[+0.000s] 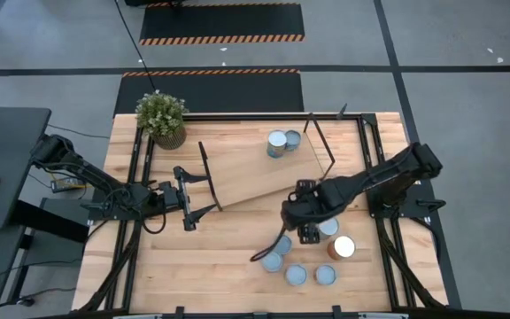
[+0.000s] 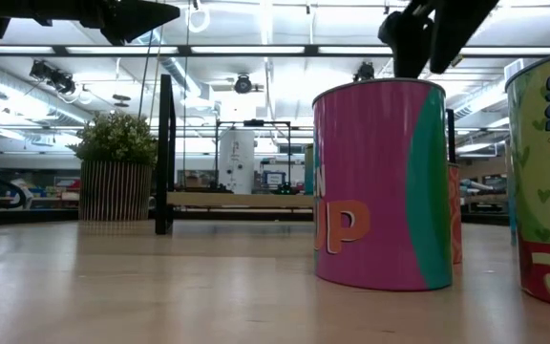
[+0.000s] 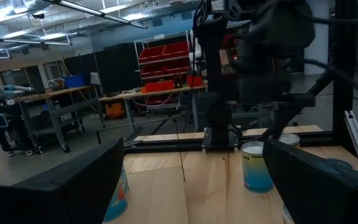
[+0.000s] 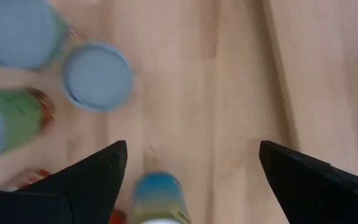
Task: Pick and place cans onto a shelf
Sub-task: Put the red can on the shelf aligned with the other blue can
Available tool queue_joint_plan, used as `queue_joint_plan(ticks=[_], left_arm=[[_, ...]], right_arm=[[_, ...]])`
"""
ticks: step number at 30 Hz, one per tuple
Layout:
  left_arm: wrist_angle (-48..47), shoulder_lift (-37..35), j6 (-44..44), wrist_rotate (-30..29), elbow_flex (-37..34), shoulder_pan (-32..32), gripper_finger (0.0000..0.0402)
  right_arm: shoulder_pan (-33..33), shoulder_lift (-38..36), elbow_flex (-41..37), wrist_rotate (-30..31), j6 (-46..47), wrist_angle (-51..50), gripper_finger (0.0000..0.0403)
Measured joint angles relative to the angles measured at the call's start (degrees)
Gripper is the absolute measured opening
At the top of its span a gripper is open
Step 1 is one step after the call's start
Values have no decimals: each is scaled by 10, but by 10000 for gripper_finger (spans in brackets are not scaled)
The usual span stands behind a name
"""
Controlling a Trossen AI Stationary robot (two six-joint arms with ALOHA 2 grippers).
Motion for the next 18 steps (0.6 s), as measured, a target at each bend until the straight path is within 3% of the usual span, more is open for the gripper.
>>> queue_joint_plan(ticks=[12,18], left_arm=[[3,0,-7,0,0,0,389],[-4,0,-15,0,1,0,389]], right_arm=[[56,28,4,-1,26,105,374],[66,30,30,-1,59,11,374]])
